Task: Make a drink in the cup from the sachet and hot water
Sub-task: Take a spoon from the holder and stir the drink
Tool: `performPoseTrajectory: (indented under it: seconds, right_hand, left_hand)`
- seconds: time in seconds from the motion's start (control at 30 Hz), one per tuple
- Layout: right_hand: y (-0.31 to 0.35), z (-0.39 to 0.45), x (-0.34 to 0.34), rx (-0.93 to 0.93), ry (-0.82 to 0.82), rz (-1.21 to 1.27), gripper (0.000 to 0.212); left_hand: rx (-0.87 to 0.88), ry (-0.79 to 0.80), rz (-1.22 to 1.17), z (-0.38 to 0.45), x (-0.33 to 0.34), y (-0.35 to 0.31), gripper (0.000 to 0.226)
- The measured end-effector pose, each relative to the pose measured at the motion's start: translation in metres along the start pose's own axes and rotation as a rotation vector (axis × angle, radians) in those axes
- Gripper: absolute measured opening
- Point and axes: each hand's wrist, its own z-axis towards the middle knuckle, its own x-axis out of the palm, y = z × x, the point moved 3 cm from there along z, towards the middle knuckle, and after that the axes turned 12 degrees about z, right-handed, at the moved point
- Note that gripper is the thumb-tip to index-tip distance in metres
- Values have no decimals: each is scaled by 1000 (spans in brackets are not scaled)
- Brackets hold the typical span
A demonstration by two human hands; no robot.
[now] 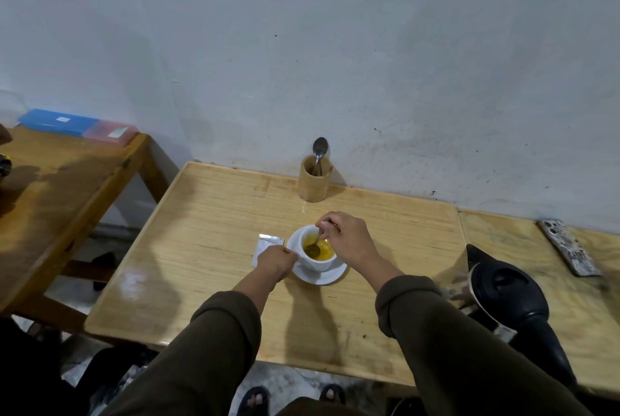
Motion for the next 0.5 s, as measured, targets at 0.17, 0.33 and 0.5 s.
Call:
performPoseTrajectory:
  seconds: [0.17, 0.33, 0.5]
  right_hand:
    - [-2, 3, -4, 0, -25, -110, 21]
    - [-3, 3, -5, -21, -96, -150, 24]
    - [-2, -1, 1, -34, -48, -65, 23]
  left_hand:
    - [-1, 12, -2, -1, -1, -1, 38]
    - [8, 5, 26, -1, -2, -1, 38]
    - [22, 3, 42, 1, -2, 0, 38]
